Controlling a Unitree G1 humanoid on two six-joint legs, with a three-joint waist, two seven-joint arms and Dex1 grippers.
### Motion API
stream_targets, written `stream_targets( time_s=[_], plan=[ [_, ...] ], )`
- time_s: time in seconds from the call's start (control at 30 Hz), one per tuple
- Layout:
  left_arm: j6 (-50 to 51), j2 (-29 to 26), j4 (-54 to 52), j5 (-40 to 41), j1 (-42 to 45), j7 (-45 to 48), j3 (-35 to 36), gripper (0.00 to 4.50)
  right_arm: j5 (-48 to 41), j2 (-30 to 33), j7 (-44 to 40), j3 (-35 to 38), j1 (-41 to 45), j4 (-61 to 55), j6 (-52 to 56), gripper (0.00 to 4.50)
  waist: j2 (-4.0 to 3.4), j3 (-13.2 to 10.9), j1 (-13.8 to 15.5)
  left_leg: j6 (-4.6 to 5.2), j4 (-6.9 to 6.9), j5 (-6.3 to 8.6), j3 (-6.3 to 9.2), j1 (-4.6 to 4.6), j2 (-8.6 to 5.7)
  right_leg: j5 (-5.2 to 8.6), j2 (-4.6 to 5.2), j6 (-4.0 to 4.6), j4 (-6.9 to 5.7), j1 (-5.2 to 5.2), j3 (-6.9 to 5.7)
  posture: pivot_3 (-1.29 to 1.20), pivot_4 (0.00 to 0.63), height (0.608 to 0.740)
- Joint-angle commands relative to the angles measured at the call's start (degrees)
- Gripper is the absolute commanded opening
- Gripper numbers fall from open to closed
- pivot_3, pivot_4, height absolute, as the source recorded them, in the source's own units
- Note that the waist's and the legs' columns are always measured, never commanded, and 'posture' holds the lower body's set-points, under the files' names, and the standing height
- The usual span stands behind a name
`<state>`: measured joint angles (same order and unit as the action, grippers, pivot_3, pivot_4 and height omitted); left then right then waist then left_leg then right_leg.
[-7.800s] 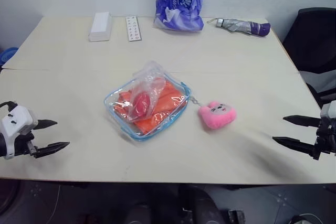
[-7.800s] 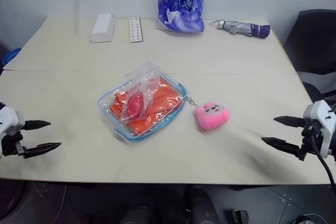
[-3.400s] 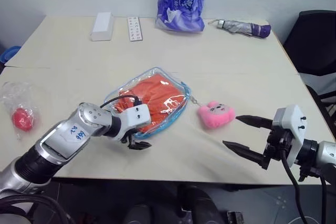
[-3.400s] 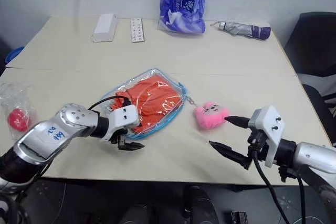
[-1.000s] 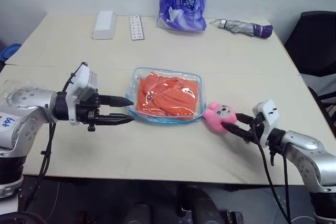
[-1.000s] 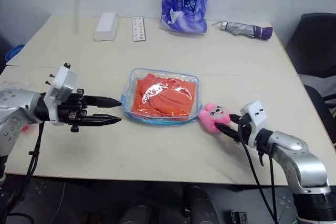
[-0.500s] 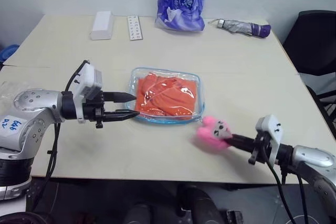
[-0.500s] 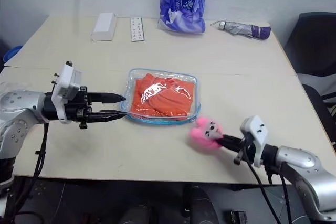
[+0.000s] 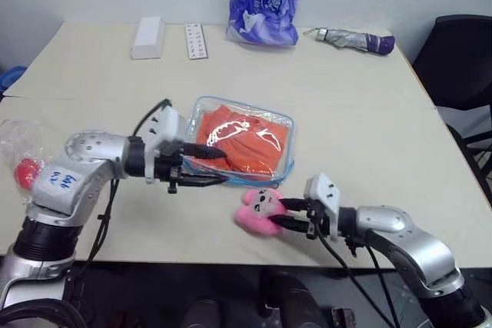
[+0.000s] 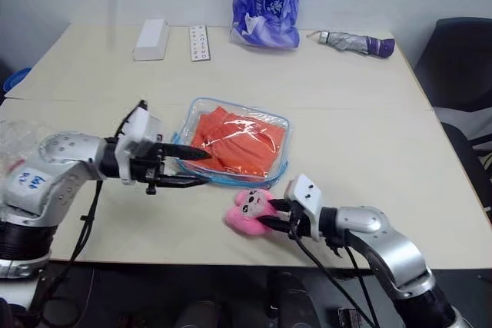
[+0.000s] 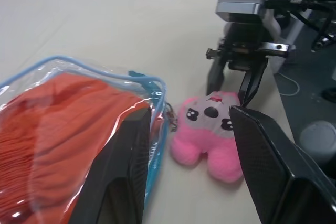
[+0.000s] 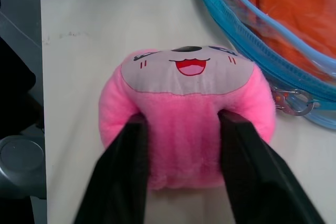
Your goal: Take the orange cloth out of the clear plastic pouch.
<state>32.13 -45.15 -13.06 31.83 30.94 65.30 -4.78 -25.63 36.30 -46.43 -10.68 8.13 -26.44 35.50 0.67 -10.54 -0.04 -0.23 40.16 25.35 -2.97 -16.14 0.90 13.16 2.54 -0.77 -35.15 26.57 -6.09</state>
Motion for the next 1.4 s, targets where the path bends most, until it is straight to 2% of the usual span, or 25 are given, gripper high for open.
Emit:
stream_targets(
  time_s=[0.03, 0.07, 0.13, 0.37, 0.53, 0.63, 0.77, 0.87, 1.07, 1.13, 1.23, 1.4],
  plan=[
    [-3.28, 1.97, 0.50, -2.87, 2.63, 3.16, -4.35, 2.49, 0.26, 2.84, -0.85, 0.84, -1.45, -3.21, 1.01, 3.16, 0.00, 0.00, 0.04, 0.00, 0.00, 0.00, 0.00, 0.00, 0.00, 0.00, 0.00, 0.00, 0.00, 0.00, 0.01, 0.00, 0.150, 0.740],
    [-4.41, 2.84, 1.07, -4.08, 3.38, 4.26, -6.29, 2.49, 1.04, 3.97, -0.97, 1.06, -2.06, -4.54, 0.27, 3.55, 0.00, 0.00, 0.10, 0.00, 0.00, 0.00, 0.00, -0.01, -0.01, 0.00, 0.01, 0.00, 0.00, 0.00, 0.00, 0.00, 0.150, 0.740],
    [-6.29, 4.56, 2.08, -6.22, 4.68, 6.10, -9.51, 2.49, 1.65, 5.86, -0.71, 2.17, -3.07, -7.27, -0.41, 4.03, -0.01, 0.00, 0.43, 0.00, 0.01, 0.00, 0.00, -0.03, -0.02, 0.00, 0.01, 0.00, 0.02, -0.02, -0.02, 0.00, 0.150, 0.740],
    [-13.11, 10.28, 6.27, -11.94, 7.94, 11.08, -16.89, 2.49, -3.89, 9.38, 1.08, 11.60, -3.93, -16.73, 5.01, 4.03, 0.00, 0.00, 0.51, 0.01, 0.01, 0.00, 0.00, -0.03, -0.01, -0.02, -0.03, -0.02, 0.03, -0.02, 0.02, 0.00, 0.150, 0.740],
    [-25.15, 10.18, 11.32, -22.49, 7.14, 14.03, -23.65, 2.49, -4.56, 15.17, -1.02, 18.28, -1.12, -16.39, 5.16, 4.03, 0.00, 0.00, 0.58, 0.03, 0.01, 0.01, 0.01, -0.02, -0.02, -0.01, 0.00, -0.02, 0.11, -0.03, 0.03, 0.00, 0.150, 0.740],
    [-31.10, 10.77, 15.25, -26.65, 7.55, 13.30, -24.58, 2.49, 3.80, 19.19, -2.28, 15.09, 2.56, -9.93, -3.12, 4.03, 0.00, 0.00, 0.67, 0.07, 0.01, 0.02, 0.01, -0.01, -0.03, -0.01, -0.02, -0.02, 0.24, -0.03, 0.04, 0.00, 0.150, 0.740],
    [-34.14, 12.14, 17.37, -27.75, 7.25, 12.83, -24.02, 2.49, 17.17, 18.90, -3.30, 5.63, 8.70, 1.53, -19.55, 4.03, 0.01, 0.01, 0.85, 0.16, -0.02, 0.05, -0.06, 0.00, -0.08, -0.02, 0.00, -0.04, 0.23, -0.04, 0.10, 0.00, 0.150, 0.740],
    [-34.48, 12.54, 17.42, -27.19, 6.89, 13.02, -23.16, 1.90, 24.18, 16.72, -3.51, -0.15, 12.50, 8.45, -29.29, 4.06, 0.01, 0.01, 0.82, 0.19, -0.02, 0.03, -0.08, -0.02, -0.09, -0.03, -0.01, -0.05, 0.08, -0.03, 0.08, 0.00, 0.150, 0.740],
    [-32.83, 11.27, 15.22, -26.14, 6.02, 13.77, -21.27, 0.12, 29.84, 10.07, -3.25, -5.63, 17.08, 17.05, -38.93, 4.06, 0.01, 0.01, 0.76, 0.19, 0.01, 0.02, -0.10, -0.03, -0.02, -0.03, 0.02, -0.05, 0.03, -0.02, 0.02, 0.00, 0.150, 0.740],
    [-32.18, 10.58, 14.19, -25.78, 5.43, 14.07, -20.66, 0.05, 30.91, 8.03, -3.26, -6.36, 18.29, 19.14, -40.88, 4.06, 0.00, 0.01, 0.68, 0.19, 0.01, 0.02, -0.07, -0.02, 0.00, -0.03, 0.01, -0.05, 0.01, -0.02, 0.02, 0.00, 0.150, 0.740],
    [-31.11, 9.59, 12.48, -25.26, 4.40, 14.03, -19.98, 0.00, 31.57, 6.08, -3.47, -6.53, 19.38, 21.64, -43.30, 3.47, 0.00, 0.01, 0.49, 0.18, 0.01, 0.01, -0.03, -0.02, 0.02, -0.03, 0.01, -0.05, 0.00, -0.02, 0.01, 0.00, 0.150, 0.740],
    [-29.90, 8.06, 10.60, -25.00, 2.73, 13.73, -18.55, 0.00, 32.23, 5.93, -4.79, -5.76, 20.44, 24.66, -46.70, 1.69, 0.00, 0.01, 0.29, 0.18, 0.02, 0.01, 0.01, -0.03, 0.02, -0.03, 0.03, -0.04, 0.02, -0.01, -0.01, 0.00, 0.150, 0.740]
  ],
)
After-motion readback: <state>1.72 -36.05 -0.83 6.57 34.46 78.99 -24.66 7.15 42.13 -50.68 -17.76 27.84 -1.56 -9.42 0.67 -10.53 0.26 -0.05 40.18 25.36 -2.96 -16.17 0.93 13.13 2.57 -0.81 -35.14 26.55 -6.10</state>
